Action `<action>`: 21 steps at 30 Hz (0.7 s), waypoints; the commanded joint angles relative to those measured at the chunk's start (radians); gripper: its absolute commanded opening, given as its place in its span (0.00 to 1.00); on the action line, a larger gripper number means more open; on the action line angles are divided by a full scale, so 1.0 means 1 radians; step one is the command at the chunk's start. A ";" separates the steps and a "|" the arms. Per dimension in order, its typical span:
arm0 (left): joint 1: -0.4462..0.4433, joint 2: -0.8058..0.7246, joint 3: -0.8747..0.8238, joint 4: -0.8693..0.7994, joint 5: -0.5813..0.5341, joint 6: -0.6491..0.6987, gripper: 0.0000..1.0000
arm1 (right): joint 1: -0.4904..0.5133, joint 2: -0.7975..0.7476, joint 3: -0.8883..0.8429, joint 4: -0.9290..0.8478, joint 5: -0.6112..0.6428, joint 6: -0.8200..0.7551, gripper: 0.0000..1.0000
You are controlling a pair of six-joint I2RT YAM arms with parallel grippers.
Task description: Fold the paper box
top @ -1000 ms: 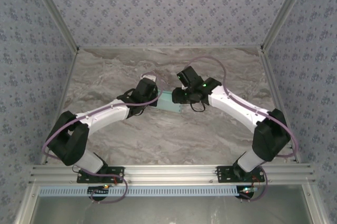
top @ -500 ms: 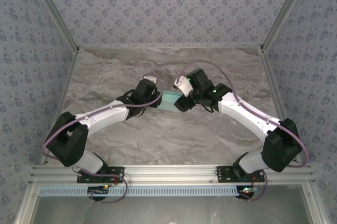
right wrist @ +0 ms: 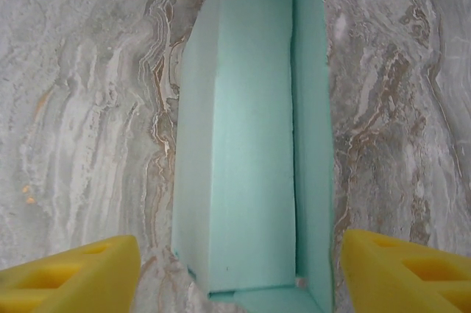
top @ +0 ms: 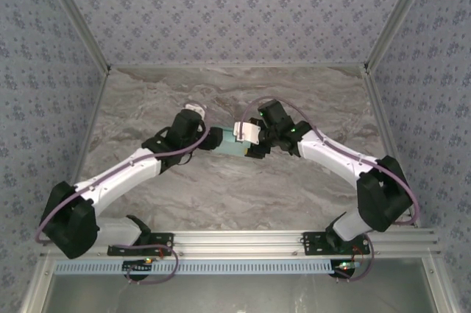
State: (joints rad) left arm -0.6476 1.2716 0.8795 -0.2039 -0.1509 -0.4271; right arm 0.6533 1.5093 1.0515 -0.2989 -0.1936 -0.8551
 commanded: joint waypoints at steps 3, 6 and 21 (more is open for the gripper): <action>0.159 -0.010 0.081 -0.171 0.146 -0.176 0.81 | 0.040 0.033 -0.060 0.118 0.061 -0.143 0.71; 0.191 0.017 0.085 -0.142 0.185 -0.182 0.83 | 0.056 0.033 -0.121 0.215 0.114 -0.178 0.69; 0.190 0.228 0.099 0.026 0.378 -0.275 0.81 | 0.065 0.132 -0.200 0.381 0.289 -0.263 0.67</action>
State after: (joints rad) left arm -0.4534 1.5021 0.9558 -0.2085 0.1780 -0.6849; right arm 0.7124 1.5993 0.8795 0.0814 0.0341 -1.0752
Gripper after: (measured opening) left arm 0.811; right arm 0.672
